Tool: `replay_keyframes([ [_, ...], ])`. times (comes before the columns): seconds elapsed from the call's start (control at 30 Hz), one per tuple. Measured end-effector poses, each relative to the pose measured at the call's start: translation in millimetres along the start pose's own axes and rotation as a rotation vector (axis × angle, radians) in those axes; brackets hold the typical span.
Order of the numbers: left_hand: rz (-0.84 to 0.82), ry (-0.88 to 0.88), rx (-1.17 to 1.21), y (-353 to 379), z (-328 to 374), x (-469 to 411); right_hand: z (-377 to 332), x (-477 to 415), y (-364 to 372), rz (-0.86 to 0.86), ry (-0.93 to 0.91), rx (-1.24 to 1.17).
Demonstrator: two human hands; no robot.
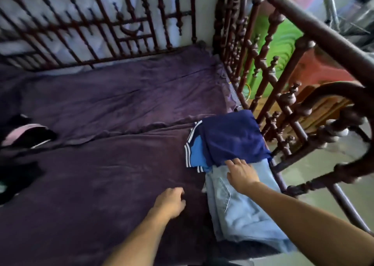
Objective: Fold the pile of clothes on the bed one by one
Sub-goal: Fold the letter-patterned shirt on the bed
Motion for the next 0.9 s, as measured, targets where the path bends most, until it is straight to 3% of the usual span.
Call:
replay_keyframes([
  [0.37,0.387,-0.184,0.178,-105,-179,187,-266,68,-130,0.26,-0.55,0.104],
  [0.67,0.719,-0.31,0.191,-199,-416,345,-557,106,-219,0.473,-0.797,0.129],
  [0.9,0.768,-0.461,0.161,-226,-611,451,-774,145,-215,0.496,-0.937,0.066],
])
Point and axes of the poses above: each hand's wrist, its own x-axis away from the middle knuckle, its own y-axis out of the palm, z = x × y, the point moved 7 cm from there along -x, towards the middle knuckle, and after that the axes turned 7 degrees about -y, right-handed, at the moved point
